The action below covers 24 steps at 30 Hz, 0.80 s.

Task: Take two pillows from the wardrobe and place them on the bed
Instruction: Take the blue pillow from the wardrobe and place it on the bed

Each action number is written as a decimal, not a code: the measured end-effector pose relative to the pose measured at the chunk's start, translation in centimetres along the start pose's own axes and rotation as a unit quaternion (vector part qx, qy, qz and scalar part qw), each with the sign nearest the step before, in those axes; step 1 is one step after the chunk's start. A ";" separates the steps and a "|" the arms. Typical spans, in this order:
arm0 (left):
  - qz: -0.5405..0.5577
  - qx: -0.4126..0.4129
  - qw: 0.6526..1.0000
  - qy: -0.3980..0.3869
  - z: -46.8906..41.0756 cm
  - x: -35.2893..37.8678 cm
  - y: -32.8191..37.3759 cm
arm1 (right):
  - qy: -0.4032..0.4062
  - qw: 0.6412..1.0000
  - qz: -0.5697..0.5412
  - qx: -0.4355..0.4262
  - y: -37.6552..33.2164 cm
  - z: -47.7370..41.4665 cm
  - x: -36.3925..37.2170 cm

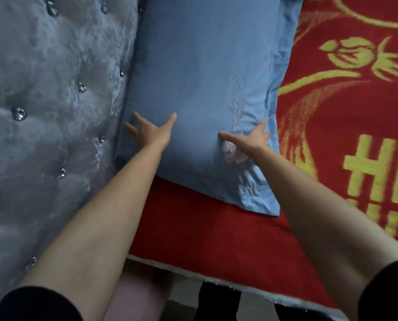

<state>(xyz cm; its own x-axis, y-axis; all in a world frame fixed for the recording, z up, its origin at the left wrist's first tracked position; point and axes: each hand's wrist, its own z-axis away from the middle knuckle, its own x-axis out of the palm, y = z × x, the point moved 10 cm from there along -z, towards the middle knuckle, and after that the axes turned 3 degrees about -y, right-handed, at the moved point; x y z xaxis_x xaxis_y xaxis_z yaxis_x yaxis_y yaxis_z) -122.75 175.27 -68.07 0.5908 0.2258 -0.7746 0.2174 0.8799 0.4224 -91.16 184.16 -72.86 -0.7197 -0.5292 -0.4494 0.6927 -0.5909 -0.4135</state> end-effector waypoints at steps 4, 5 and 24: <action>-0.004 -0.026 1.000 0.011 -2.5 -0.8 -1.3 | -0.083 0.994 -0.044 0.054 2.4 -1.9 1.7; -0.004 -0.026 1.000 0.011 -3.1 -0.9 -1.4 | -0.093 0.993 -0.053 0.053 2.7 -2.1 2.1; -0.113 0.001 0.993 -0.013 -4.9 0.5 -0.1 | -0.027 0.998 -0.046 -0.029 1.3 -2.4 3.4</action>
<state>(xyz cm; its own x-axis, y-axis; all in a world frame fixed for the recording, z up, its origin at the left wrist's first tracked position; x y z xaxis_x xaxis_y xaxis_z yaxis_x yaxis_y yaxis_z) -126.30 177.34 -70.86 0.5470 0.0110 -0.8371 0.3490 0.9059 0.2400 -92.62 183.05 -76.81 -0.7810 -0.5072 -0.3643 0.6236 -0.6032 -0.4973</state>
